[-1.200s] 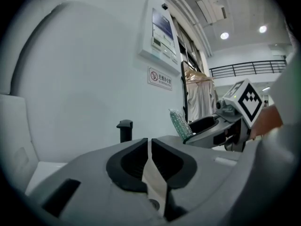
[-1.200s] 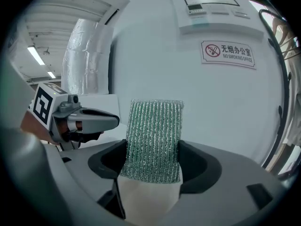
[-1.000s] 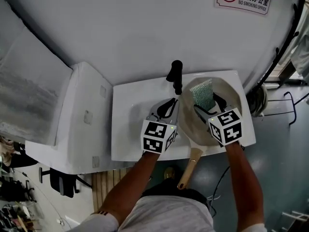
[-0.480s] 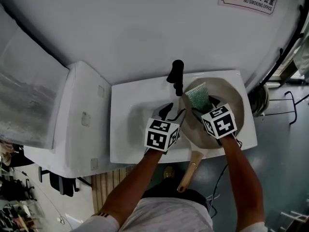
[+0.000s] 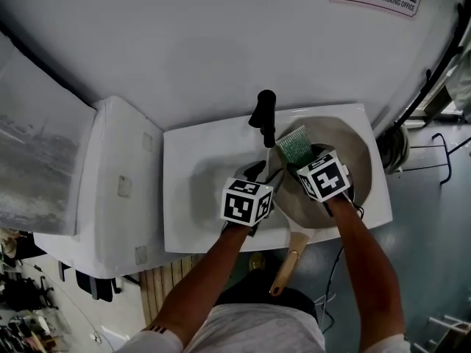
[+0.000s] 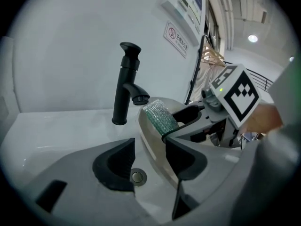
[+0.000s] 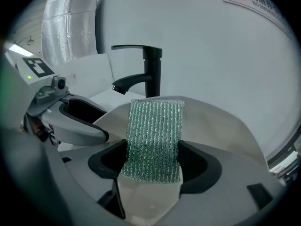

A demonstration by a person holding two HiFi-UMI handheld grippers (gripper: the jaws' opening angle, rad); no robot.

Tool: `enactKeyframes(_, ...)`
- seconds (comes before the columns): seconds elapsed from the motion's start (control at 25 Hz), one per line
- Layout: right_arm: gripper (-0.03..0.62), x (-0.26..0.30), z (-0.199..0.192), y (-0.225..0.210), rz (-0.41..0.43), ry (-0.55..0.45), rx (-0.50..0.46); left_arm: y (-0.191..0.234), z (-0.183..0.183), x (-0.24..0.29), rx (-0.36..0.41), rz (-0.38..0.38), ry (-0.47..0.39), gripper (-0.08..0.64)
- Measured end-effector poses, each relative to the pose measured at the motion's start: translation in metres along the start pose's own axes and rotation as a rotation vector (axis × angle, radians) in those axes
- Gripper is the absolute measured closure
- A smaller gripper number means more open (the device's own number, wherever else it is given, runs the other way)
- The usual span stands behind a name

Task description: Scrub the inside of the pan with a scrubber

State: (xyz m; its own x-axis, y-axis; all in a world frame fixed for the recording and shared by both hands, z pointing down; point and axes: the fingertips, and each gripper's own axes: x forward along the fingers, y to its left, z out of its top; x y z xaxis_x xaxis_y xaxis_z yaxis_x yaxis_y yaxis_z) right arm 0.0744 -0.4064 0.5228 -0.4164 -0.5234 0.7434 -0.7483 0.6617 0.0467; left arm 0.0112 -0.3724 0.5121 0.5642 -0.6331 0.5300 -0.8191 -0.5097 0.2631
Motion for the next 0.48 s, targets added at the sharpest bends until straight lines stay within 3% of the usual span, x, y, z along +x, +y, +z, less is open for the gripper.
enactKeyframes(0.16, 0.247, 0.007, -0.003, -0.008, -0.023, 0.026, -0.005, 0.002, -0.004, 0.004, -0.001, 0.006, 0.015, 0.396)
enactKeyframes(0.48, 0.247, 0.007, -0.014, -0.041, -0.1, 0.064, 0.008, 0.001, -0.003, 0.006, -0.002, 0.0, 0.018, 0.43)
